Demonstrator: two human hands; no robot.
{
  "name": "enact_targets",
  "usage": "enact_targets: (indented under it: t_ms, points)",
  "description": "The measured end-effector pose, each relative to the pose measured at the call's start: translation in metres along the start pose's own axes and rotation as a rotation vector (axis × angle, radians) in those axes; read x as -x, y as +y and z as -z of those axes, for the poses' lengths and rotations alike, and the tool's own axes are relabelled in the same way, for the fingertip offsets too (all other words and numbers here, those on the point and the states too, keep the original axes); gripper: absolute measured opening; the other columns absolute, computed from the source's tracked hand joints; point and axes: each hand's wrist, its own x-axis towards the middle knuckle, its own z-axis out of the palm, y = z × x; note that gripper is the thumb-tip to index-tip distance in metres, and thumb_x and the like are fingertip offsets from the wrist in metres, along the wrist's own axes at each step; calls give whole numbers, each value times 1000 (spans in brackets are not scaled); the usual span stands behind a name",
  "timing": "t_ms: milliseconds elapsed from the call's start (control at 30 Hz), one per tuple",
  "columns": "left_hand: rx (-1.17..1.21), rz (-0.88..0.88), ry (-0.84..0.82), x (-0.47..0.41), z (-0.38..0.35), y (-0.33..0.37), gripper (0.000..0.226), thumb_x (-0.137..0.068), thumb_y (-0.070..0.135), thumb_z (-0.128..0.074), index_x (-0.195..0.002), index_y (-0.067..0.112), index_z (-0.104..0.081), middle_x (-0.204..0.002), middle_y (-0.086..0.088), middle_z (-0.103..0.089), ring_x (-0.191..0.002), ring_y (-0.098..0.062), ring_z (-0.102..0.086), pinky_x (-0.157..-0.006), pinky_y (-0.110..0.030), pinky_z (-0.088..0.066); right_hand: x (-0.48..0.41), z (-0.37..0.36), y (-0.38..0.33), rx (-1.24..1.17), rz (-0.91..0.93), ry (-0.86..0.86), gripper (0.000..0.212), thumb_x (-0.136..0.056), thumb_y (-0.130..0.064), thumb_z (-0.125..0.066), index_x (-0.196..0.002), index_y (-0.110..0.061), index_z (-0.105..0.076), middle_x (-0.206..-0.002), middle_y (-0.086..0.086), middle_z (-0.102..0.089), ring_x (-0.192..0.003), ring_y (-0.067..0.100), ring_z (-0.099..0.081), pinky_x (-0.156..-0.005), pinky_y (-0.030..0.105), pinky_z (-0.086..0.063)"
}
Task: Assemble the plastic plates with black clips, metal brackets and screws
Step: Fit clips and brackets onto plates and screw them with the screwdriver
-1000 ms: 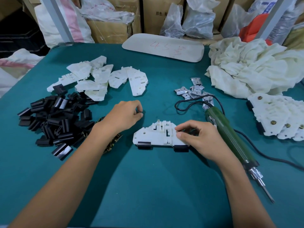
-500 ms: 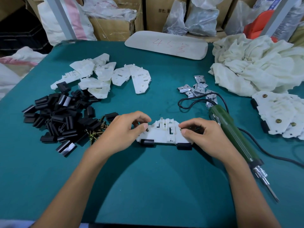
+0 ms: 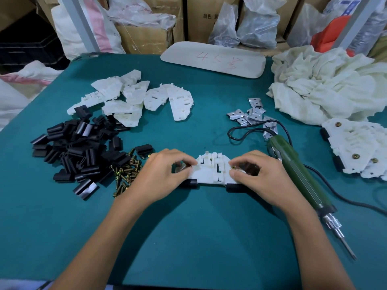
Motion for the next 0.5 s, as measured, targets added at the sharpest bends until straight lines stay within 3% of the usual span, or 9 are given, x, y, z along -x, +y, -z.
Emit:
enact_targets:
  t_ms: [67,133,200,300,433,500]
  points:
    - [42,18,-16,1,1,-2,19,-88,24,-73,-99,39,-74,-93,27,-68,-98,1,-56,-79,-9,-40,-1,0,0,-8,-14,16,14,-79,-17,-86,-82,-28,-77,-84,-8,-67,-72,12,-61,-71,25,-49]
    - [50,23,-13,0,2,-1,20,-88,28,-74,-102,41,-72,-101,34,-66,-106,6,-52,-82,-5,-35,-1,-1,-1,23,-30,22,14,-77,-23,-87,-80,-29,-74,-84,-13,-65,-70,7,-58,-68,20,-47]
    - [30,28,22,-2,1,0,17,-87,35,-76,-102,41,-70,-102,30,-66,-108,5,-51,-85,-9,-35,-1,-1,-1,67,-2,4,16,-79,-23,-86,-88,-30,-75,-91,-16,-66,-78,8,-61,-73,19,-49]
    - [48,43,59,-3,-4,1,20,-87,27,-75,-99,41,-70,-97,28,-68,-102,0,-55,-81,-9,-37,-1,-1,-3,29,-10,19,13,-79,-19,-86,-85,-25,-76,-90,-10,-67,-76,9,-61,-74,28,-50]
    - [101,24,-1,0,-4,-1,38,-85,30,-75,-119,42,-65,-113,33,-65,-116,3,-53,-87,-7,-37,6,4,-11,93,-32,35,26,-79,-36,-84,-101,-35,-71,-96,-18,-66,-83,6,-58,-73,17,-46]
    - [137,-1,46,-2,-3,-1,30,-87,37,-75,-116,43,-66,-119,33,-61,-121,2,-50,-90,-13,-39,14,17,-18,130,34,132,13,-82,-42,-78,-84,-35,-68,-93,-18,-67,-85,6,-61,-71,15,-44]
